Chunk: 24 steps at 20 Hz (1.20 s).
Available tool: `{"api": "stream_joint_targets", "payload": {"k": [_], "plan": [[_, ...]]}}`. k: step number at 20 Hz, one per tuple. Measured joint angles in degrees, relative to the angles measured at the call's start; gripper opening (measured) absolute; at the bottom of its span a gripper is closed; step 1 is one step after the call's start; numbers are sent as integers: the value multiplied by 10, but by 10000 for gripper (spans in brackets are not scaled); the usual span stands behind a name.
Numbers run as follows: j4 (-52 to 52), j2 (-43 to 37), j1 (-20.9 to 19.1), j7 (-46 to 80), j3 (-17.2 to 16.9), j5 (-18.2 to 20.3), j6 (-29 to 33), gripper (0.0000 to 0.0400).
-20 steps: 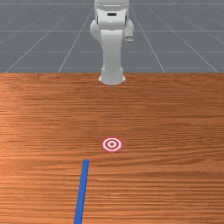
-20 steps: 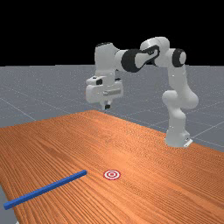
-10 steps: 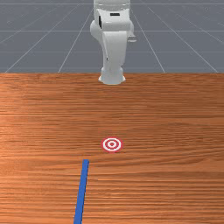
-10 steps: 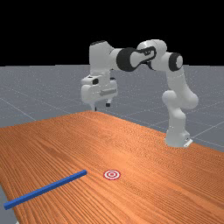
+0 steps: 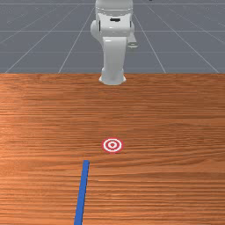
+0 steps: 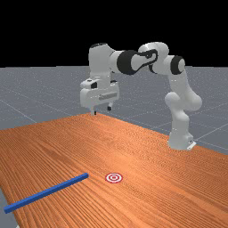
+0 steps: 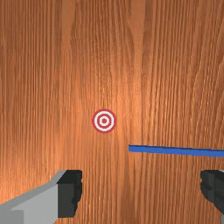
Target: Pull the pivot to the target area
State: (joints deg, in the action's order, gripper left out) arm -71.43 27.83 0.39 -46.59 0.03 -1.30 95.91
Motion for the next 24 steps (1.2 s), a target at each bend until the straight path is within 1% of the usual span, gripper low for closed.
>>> {"api": "stream_joint_targets", "payload": {"k": [1, 2, 4, 5, 10, 11, 12, 13, 14, 16, 17, 18, 19, 20, 21, 22, 23, 24], "plan": [[-3, 0, 0, 0, 0, -1, 3, 400], [11, 8, -3, -4, 2, 8, -11, 400], [7, 8, -3, -4, 2, 8, -8, 400], [-5, 2, -3, -8, 3, 7, 5, 400], [1, 6, -1, 10, 0, 9, 2, 400], [12, 12, -2, -1, 2, 8, -8, 400], [-1, 6, -6, -5, 4, 17, 4, 400], [-21, -4, -3, -1, 2, 8, 25, 400], [-129, -54, -3, 0, 2, 8, 170, 400], [-156, -66, -4, -1, 1, 8, 206, 400], [-126, -53, -4, -2, 1, 8, 154, 400], [-139, -56, -4, -1, 1, 8, 171, 400], [-35, 0, -4, -2, 2, 9, 41, 400], [-17, 13, -3, -3, 2, 9, 24, 243], [-18, 17, -3, -3, 2, 9, 25, 148], [-92, -21, 0, 35, -3, 11, 91, 90], [-111, -32, 10, 136, -16, 19, 98, 55], [-129, -44, 11, 145, -17, 20, 104, 33]]}}
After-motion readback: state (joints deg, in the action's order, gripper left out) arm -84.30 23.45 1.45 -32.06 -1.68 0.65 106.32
